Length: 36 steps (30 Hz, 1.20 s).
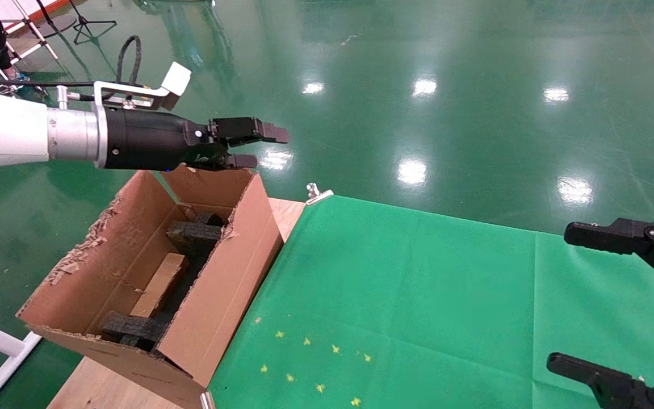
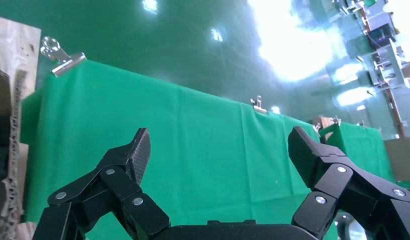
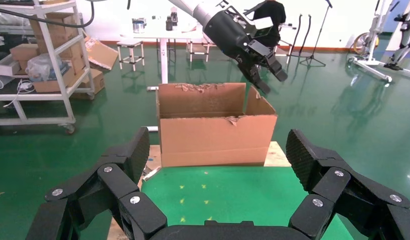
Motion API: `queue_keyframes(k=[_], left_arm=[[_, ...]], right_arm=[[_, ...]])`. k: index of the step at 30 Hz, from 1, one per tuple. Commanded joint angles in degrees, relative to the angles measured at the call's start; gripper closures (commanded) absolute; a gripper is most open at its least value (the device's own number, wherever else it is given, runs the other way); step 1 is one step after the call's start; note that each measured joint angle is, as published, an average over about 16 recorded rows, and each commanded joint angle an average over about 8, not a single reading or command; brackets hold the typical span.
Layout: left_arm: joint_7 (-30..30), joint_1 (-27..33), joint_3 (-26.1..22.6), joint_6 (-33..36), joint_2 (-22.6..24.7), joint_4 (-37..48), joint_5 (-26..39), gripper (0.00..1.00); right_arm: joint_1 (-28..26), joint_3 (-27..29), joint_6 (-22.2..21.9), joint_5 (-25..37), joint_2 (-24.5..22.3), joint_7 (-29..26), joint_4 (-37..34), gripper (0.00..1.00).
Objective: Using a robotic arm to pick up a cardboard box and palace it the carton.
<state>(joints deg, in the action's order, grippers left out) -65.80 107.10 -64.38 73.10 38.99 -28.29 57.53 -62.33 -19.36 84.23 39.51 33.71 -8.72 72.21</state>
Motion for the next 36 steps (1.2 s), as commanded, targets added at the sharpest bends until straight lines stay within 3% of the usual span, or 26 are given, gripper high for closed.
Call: queue_keyframes(k=[1,8,36], left_arm=[[-0.68,-0.49,0.29,0.04,-0.24,-0.78,-1.06,0.0],[2.76,-3.05,2.98,0.7,-0.41,-3.05,-1.62,0.0],[28.72,-24.15,25.51,6.6,-2.18,-24.02,-8.59,0.0]], right_arm=[[0.0,0.0,0.0,0.0,0.0,0.0,0.0,0.0],[0.0,0.0,0.0,-0.01,-0.01,0.0,-0.01,0.0],[-0.01,-0.03,-0.01,-0.02,-0.01,0.02,-0.02,0.0]])
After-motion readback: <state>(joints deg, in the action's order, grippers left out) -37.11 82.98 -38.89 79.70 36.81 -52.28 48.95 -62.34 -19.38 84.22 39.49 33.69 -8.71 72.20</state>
